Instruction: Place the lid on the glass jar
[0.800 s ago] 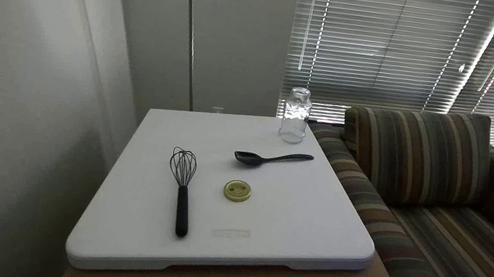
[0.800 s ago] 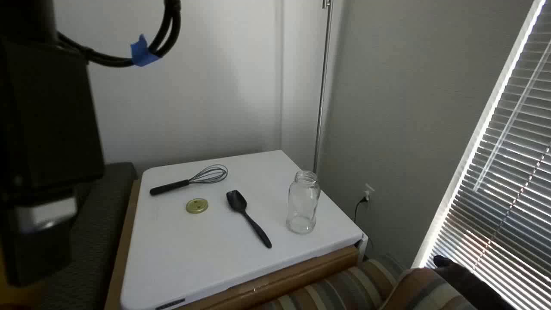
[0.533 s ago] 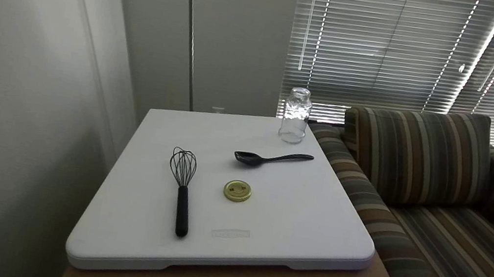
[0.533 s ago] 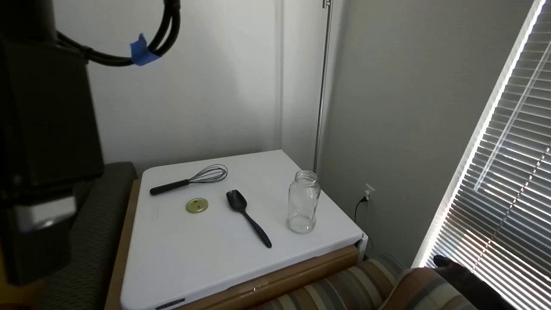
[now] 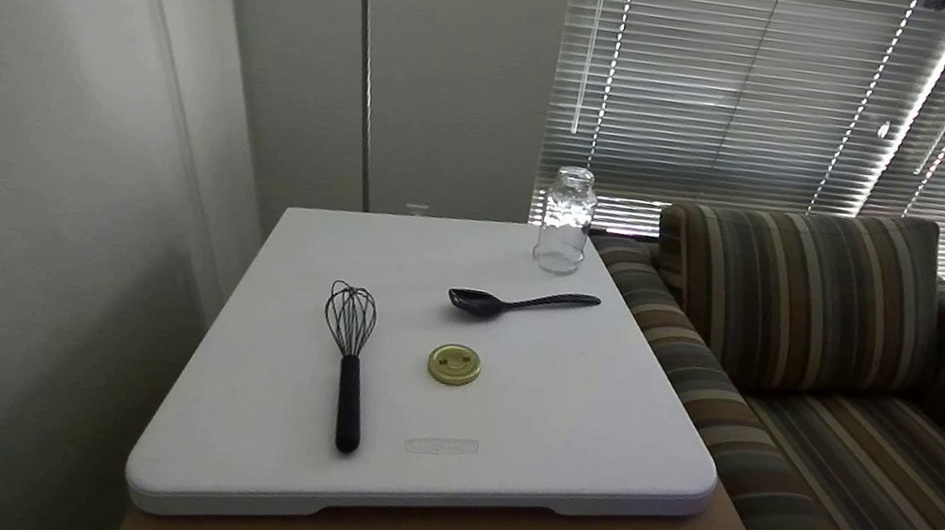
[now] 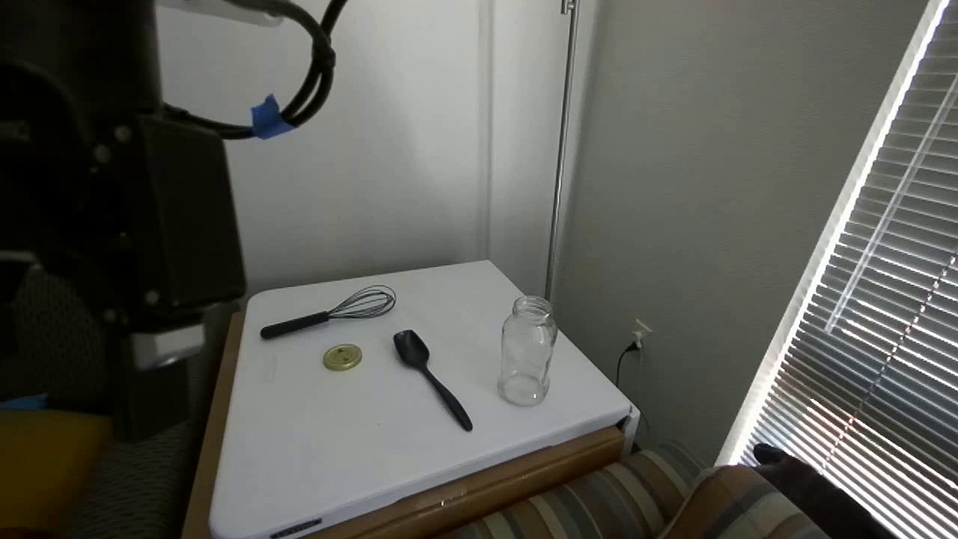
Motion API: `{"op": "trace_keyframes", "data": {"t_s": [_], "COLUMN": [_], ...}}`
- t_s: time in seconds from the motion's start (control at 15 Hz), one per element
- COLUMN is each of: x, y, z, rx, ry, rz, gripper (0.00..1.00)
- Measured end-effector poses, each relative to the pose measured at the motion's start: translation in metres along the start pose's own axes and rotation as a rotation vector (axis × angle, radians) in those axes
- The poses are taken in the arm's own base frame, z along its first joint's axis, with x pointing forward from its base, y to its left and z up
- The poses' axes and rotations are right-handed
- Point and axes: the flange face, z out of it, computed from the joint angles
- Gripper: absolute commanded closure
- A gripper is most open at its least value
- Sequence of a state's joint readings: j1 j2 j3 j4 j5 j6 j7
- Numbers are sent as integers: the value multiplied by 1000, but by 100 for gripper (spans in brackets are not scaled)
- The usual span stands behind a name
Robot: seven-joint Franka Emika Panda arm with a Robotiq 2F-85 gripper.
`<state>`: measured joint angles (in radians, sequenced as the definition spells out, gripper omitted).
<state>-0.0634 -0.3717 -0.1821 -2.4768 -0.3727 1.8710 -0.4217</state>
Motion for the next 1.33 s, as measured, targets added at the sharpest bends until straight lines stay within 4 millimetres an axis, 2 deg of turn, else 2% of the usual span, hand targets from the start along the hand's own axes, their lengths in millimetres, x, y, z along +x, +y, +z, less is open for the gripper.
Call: {"op": "trace_keyframes", "data": {"t_s": [0.33,1.33], "x": [20,21], "y": [4,2], "z": [8,6], "rx": [3,-2], "ry": [-28,-26], "rz": [-30,-33], "gripper": [0,0]}}
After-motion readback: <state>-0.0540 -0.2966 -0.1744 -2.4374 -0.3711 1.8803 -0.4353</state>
